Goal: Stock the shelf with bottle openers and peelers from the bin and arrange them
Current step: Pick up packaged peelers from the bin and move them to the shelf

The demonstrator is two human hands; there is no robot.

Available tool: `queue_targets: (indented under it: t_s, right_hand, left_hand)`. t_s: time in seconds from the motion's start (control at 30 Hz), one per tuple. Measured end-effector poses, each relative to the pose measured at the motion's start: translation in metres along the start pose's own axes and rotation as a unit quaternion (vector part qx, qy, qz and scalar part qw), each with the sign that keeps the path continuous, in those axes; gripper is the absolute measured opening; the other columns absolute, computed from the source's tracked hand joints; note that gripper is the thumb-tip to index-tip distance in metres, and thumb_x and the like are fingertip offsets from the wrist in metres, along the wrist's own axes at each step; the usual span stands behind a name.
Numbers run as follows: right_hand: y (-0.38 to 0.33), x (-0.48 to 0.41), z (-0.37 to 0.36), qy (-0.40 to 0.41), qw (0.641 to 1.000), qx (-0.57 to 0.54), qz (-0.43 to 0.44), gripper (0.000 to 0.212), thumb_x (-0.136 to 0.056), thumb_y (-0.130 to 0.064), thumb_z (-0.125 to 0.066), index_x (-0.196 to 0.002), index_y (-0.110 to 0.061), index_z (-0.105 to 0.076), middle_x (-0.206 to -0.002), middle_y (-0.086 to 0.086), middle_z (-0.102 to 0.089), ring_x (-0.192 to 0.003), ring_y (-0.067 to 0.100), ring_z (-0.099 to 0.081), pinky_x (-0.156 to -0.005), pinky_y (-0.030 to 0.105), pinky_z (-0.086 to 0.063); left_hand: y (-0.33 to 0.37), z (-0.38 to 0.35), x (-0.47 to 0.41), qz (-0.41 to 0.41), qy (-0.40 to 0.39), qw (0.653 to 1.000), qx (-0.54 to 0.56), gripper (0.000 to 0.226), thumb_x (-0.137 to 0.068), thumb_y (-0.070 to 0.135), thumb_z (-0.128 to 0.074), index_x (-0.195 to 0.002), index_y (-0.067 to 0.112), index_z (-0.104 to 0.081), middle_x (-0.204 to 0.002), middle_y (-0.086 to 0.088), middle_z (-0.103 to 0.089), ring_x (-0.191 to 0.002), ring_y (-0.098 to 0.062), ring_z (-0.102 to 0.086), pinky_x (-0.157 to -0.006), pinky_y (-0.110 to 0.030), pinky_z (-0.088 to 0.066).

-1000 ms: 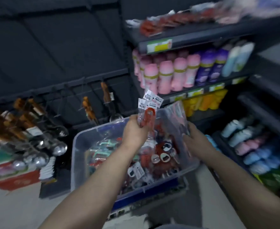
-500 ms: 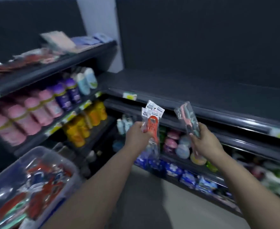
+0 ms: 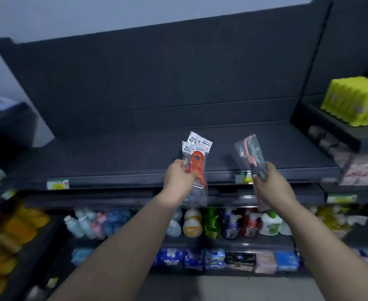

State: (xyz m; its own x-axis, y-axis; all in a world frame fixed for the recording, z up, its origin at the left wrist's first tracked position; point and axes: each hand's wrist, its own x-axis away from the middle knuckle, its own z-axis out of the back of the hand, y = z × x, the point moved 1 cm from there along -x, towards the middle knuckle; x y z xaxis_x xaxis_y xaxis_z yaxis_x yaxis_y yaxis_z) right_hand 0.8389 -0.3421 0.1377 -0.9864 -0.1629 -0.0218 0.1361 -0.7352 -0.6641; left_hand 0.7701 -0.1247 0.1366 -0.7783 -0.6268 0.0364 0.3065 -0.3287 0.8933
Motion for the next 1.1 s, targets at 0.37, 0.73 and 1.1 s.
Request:
queue_targets:
  t_s: [0.37, 0.73, 1.1]
  right_hand:
    - [-0.038, -0.147, -0.047, -0.024, 0.998, 0.039, -0.038, 0.037, -0.097, -0.028, -0.044, -0.128, -0.008, -0.043, -0.126, 0.021, -0.051, -0.114, 0.038, -0.052, -0.088, 0.037, -0.042]
    - [-0.069, -0.206, -0.104, -0.088, 0.99, 0.106, 0.012, 0.063, -0.098, -0.027, -0.041, -0.151, -0.026, -0.008, -0.137, 0.015, -0.036, -0.114, 0.039, -0.049, -0.09, 0.041, -0.042]
    - [-0.048, -0.221, -0.08, -0.083, 0.958, 0.262, 0.081, 0.045, -0.098, -0.037, -0.034, -0.143, -0.033, -0.031, -0.136, 0.004, -0.045, -0.122, 0.029, -0.041, -0.095, 0.04, -0.035]
  left_hand:
    - [0.01, -0.025, -0.159, -0.012, 0.013, 0.998, -0.052, 0.015, -0.085, 0.019, -0.067, -0.095, 0.019, -0.056, -0.091, 0.001, -0.064, -0.081, -0.02, -0.062, -0.074, -0.034, -0.052]
    - [-0.01, -0.016, -0.213, 0.007, 0.002, 0.999, -0.042, 0.017, -0.08, 0.014, -0.071, -0.09, 0.018, -0.058, -0.087, -0.004, -0.067, -0.081, -0.024, -0.066, -0.075, -0.036, -0.055]
    - [0.023, -0.053, -0.212, -0.011, -0.004, 1.0, -0.009, 0.019, -0.08, 0.016, -0.072, -0.091, 0.021, -0.058, -0.087, -0.002, -0.069, -0.082, -0.021, -0.067, -0.078, -0.037, -0.056]
